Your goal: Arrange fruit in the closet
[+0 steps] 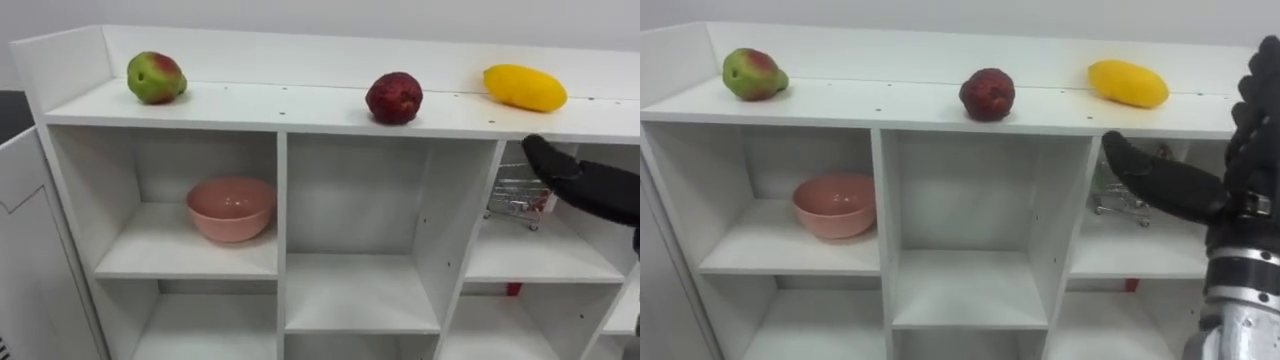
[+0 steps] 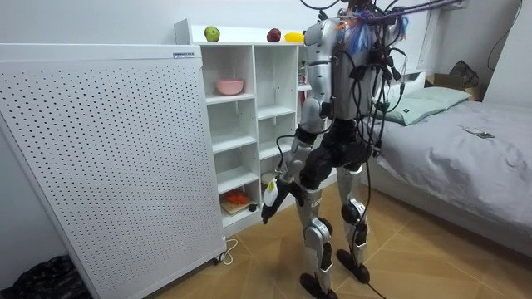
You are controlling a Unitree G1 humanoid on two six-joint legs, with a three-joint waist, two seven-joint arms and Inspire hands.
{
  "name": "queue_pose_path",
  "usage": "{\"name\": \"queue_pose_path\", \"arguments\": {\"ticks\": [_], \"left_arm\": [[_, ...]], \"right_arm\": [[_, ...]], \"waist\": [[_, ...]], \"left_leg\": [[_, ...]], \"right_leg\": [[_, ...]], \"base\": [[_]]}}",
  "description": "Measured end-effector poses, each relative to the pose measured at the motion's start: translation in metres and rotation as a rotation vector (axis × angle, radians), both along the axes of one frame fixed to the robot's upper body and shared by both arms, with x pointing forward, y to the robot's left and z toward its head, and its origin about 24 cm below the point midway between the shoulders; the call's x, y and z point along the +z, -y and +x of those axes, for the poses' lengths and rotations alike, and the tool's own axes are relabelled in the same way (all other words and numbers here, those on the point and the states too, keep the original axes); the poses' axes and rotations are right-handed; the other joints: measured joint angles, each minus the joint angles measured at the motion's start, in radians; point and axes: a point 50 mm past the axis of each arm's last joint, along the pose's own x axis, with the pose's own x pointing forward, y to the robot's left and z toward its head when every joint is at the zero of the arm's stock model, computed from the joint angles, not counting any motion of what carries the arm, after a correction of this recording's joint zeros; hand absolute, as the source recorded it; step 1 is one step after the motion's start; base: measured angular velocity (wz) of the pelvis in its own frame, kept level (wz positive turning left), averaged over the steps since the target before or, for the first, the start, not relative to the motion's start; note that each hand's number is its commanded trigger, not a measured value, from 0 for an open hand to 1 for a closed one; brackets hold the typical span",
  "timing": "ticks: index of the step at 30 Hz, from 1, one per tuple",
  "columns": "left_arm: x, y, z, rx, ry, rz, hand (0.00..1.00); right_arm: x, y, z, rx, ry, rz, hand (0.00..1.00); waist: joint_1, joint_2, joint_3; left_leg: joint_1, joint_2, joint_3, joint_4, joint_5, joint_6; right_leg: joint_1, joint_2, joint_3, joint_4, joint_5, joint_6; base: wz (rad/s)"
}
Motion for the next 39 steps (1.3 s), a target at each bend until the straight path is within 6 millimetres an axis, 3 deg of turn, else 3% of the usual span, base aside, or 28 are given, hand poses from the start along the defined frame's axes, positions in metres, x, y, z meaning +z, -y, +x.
{"name": "queue_pose_path", "arguments": {"ticks": [4,10,15,24,33,39], "left_arm": [[0.000,0.000,0.004,-0.003,0.004,-0.007,0.00],[0.001,-0.001,0.007,-0.014,0.009,-0.002,0.00],[0.002,-0.004,0.009,-0.018,0.017,0.004,0.00],[0.005,-0.010,0.012,-0.009,0.014,0.001,0.00],[0.006,-0.013,0.014,0.014,0.011,0.009,0.00],[0.006,-0.014,0.009,0.027,-0.026,0.015,0.00]], "right_arm": [[0.015,-0.006,0.005,0.047,0.050,-0.002,0.00],[0.030,-0.006,0.020,0.131,0.072,0.077,0.00],[0.026,-0.011,0.028,0.151,0.038,0.070,0.00],[0.020,-0.012,0.041,0.226,-0.034,0.070,0.00],[0.026,-0.007,0.051,0.289,-0.063,0.113,0.00],[0.023,-0.009,0.068,0.290,-0.149,0.096,0.00]], "waist": [[0.014,-0.007,-0.0004],[0.034,-0.015,0.0052],[0.051,-0.023,0.0082],[0.068,-0.048,-0.0056],[0.072,-0.056,-0.0006],[0.076,-0.056,0.0012]], "left_leg": [[-0.016,-0.001,-0.012,0.007,0.000,0.000],[-0.015,-0.002,-0.030,0.008,0.000,0.000],[-0.019,-0.002,-0.038,0.008,0.000,0.000],[-0.031,-0.004,-0.058,0.010,0.001,-0.001],[-0.032,-0.005,-0.079,0.013,0.001,-0.002],[-0.036,-0.005,-0.087,0.017,0.002,-0.003]], "right_leg": [[-0.006,-0.001,-0.013,0.002,0.000,0.000],[0.001,0.000,-0.025,-0.003,0.000,0.000],[0.000,0.000,-0.030,-0.004,0.000,0.000],[0.000,-0.002,-0.054,-0.004,0.000,0.000],[0.006,-0.001,-0.068,-0.005,0.000,0.000],[0.010,-0.001,-0.082,-0.005,0.000,0.000]], "base": [[0.09],[0.08],[0.05],[0.07],[0.06],[0.04]]}}
